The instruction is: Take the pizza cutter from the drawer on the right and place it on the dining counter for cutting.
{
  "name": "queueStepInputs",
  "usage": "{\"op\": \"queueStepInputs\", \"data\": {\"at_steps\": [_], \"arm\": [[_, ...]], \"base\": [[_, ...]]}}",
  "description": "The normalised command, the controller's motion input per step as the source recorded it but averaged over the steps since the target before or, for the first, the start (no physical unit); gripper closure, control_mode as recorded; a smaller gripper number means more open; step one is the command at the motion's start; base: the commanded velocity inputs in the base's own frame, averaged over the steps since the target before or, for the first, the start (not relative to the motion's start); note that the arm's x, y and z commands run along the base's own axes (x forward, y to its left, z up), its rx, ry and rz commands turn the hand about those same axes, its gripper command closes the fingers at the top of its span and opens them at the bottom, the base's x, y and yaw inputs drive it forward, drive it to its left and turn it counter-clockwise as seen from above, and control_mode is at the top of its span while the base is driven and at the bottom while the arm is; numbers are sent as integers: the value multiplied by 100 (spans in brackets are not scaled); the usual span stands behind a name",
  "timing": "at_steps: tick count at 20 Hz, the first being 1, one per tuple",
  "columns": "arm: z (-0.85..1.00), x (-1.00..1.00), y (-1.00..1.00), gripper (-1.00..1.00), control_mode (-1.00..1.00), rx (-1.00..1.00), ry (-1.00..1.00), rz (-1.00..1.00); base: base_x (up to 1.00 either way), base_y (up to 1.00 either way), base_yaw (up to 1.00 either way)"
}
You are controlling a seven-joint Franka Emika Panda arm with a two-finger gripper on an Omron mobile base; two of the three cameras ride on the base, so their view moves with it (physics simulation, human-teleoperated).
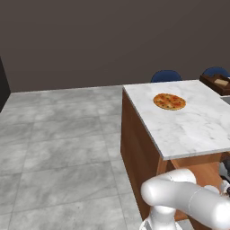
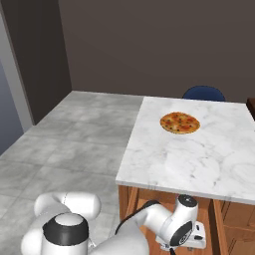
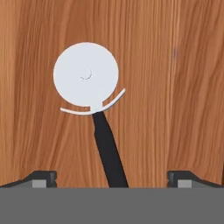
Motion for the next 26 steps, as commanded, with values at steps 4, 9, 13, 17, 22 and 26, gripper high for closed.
{"op": "queueStepInputs", "data": {"at_steps": [4,9,13,17,22,26], "arm": [[-23,0,0,-100,-100,0,0,0],[-17,0,0,-100,-100,0,0,0],[-17,0,0,-100,-100,0,0,0],[-17,0,0,-100,-100,0,0,0],[-13,0,0,-100,-100,0,0,0],[-17,0,0,-100,-100,0,0,0]], "base": [[0,0,0],[0,0,0],[0,0,0],[0,0,0],[0,0,0],[0,0,0]]}}
